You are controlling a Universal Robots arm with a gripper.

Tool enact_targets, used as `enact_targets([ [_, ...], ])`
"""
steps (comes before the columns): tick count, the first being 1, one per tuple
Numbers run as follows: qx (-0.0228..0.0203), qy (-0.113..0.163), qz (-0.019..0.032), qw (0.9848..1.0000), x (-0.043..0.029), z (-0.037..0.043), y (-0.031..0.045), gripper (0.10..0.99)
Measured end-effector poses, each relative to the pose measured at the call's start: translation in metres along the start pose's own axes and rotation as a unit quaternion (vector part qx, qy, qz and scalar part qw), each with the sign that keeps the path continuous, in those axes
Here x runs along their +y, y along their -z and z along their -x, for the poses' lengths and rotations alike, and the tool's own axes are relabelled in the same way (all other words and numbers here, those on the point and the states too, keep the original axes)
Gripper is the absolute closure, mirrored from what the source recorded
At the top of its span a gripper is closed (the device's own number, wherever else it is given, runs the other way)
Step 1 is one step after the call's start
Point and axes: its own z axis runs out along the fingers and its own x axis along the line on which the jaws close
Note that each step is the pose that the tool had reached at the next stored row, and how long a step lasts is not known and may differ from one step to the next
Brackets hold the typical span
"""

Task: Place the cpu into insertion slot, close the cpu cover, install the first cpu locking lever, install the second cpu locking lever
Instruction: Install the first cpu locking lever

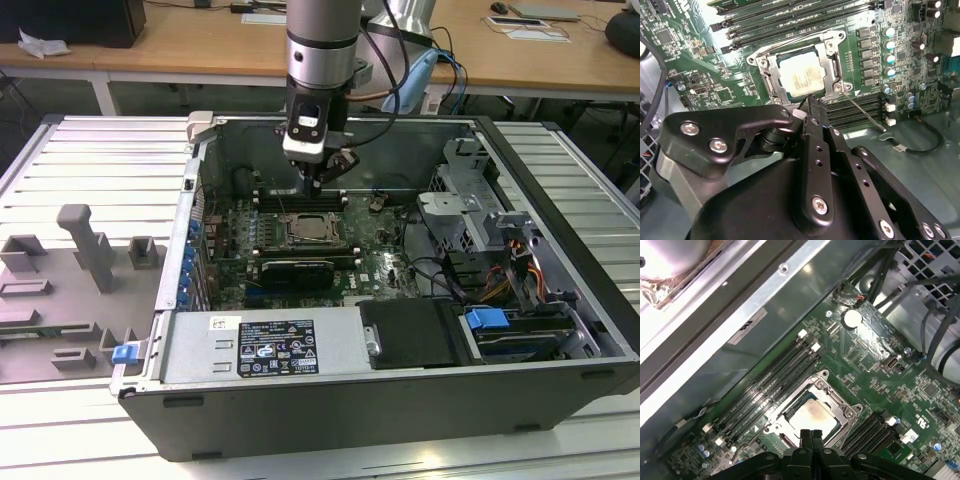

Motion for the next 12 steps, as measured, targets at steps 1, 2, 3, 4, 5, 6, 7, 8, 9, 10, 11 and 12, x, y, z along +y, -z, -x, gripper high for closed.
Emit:
enact_targets([
  [1, 0.0001, 0.003, 0.0, 1.0, 0.0, 0.0, 0.0, 0.98],
  [2, 0.0003, 0.01, -0.0001, 1.0, 0.0, 0.0, 0.0, 0.98],
  [3, 0.0004, 0.015, -0.0002, 0.9999, 0.0, 0.0, 0.0, 0.98],
  [4, 0.0005, 0.02, -0.0002, 0.9998, 0.0, 0.0, 0.0, 0.98],
  [5, 0.0007, 0.025, -0.0003, 0.9997, 0.0, 0.0, 0.0, 0.98],
  [6, 0.0008, 0.03, -0.0004, 0.9995, 0.0, 0.0, 0.0, 0.98],
  [7, 0.0013, 0.049, -0.0005, 0.9988, 0.0, 0.0, 0.0, 0.98],
  [8, 0.0016, 0.06, -0.0007, 0.9982, 0.0, 0.0, 0.0, 0.98],
  [9, 0.0019, 0.068, -0.0008, 0.9977, 0.0, 0.0, 0.0, 0.98],
  [10, 0.0022, 0.083, -0.001, 0.9966, 0.0, 0.0, 0.0, 0.98],
  [11, 0.0025, 0.094, -0.0011, 0.9956, 0.0, 0.0, 0.0, 0.98],
  [12, 0.0028, 0.102, -0.0012, 0.9948, 0.0, 0.0, 0.0, 0.98],
])
